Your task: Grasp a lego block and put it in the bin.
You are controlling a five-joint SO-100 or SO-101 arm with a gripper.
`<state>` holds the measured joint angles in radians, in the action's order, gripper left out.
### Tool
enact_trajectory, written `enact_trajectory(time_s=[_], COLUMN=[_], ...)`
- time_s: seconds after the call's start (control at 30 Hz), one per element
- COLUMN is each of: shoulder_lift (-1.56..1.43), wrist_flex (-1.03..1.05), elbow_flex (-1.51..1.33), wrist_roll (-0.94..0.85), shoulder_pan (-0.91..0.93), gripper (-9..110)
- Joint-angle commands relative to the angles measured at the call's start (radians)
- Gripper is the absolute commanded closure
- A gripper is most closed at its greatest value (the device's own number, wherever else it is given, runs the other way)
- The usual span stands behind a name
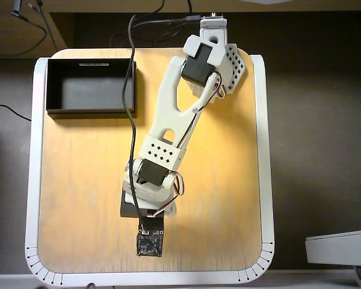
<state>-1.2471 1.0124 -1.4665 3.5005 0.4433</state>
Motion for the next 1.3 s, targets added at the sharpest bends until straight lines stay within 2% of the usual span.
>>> enact_trajectory(time_s=[0.0, 1.27], shoulder_lift=[-0.014, 0.112], wrist_flex=[-0.069, -0.155], elbow_flex=[0.152, 0.181], wrist_roll=[0.006, 0.002], shoulder_pan=[0.017, -0.005], gripper=[77, 77])
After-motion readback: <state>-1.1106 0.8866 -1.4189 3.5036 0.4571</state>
